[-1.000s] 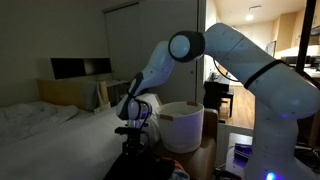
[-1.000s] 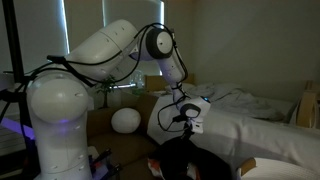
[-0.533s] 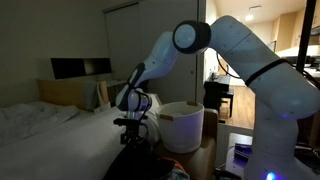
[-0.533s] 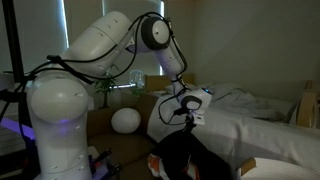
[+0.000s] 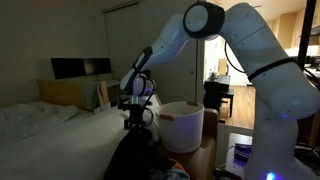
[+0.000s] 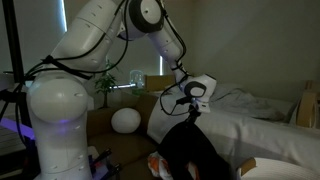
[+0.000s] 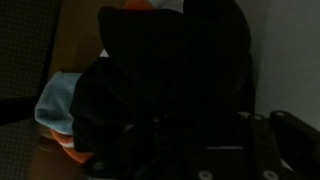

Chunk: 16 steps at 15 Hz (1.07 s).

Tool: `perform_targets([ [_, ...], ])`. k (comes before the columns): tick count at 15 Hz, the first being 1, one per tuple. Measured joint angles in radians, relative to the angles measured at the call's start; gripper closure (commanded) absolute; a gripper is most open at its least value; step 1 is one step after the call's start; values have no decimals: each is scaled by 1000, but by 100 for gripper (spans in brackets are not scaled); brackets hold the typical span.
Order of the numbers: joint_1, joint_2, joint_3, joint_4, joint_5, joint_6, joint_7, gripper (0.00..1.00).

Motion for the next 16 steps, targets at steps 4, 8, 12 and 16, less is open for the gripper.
perform_targets([
  [4, -45, -150, -42, -134, -83, -58, -87, 92],
  [8, -90, -191, -69, -192, -138, -108, -175, 82],
  [12, -79, -176, -59, -179, -138, -107, -173, 91],
  [16, -80, -149, -78, -179, -171, -93, -157, 91],
])
